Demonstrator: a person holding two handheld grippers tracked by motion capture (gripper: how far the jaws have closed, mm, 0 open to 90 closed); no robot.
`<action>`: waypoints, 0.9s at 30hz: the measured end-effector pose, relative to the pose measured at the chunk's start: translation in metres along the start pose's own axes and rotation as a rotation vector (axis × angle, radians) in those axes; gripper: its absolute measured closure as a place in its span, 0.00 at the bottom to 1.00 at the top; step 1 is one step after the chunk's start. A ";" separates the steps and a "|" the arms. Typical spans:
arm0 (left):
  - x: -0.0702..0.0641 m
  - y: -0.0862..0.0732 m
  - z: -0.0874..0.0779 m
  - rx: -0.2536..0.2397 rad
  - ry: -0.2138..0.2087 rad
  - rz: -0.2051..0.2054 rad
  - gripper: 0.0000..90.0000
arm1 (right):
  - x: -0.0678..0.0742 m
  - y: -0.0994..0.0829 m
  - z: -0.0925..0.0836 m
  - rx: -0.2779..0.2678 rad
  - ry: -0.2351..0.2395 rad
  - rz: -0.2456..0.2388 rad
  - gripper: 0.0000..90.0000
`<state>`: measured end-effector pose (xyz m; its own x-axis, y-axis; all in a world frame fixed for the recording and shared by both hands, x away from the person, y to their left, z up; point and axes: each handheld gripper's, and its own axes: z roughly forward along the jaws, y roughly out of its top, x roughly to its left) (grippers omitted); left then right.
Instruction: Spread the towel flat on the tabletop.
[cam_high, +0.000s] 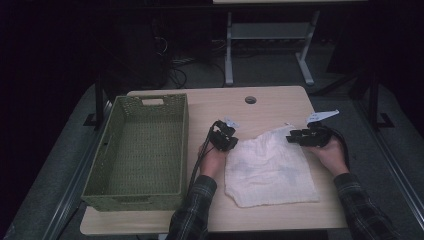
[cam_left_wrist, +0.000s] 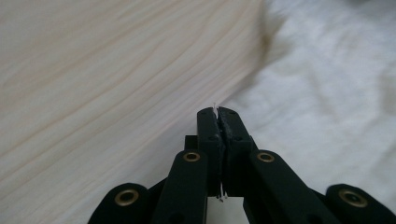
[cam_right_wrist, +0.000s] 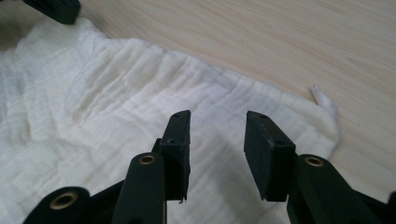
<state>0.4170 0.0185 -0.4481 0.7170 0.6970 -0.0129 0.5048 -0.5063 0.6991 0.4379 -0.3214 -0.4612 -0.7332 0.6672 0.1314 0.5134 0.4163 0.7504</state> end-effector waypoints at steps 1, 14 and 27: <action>-0.006 0.002 -0.004 -0.012 -0.011 0.015 0.98 | 0.000 -0.001 0.001 -0.001 -0.002 -0.006 0.68; -0.087 -0.005 -0.005 0.042 -0.229 0.182 0.98 | 0.003 -0.002 0.000 0.008 -0.006 -0.014 0.68; -0.051 -0.005 -0.025 -0.015 -0.139 0.094 0.73 | 0.001 -0.004 -0.001 0.007 -0.010 -0.015 0.68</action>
<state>0.3659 -0.0017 -0.4324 0.8211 0.5691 -0.0451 0.4256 -0.5575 0.7128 0.4342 -0.3229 -0.4638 -0.7364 0.6669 0.1139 0.5054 0.4303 0.7479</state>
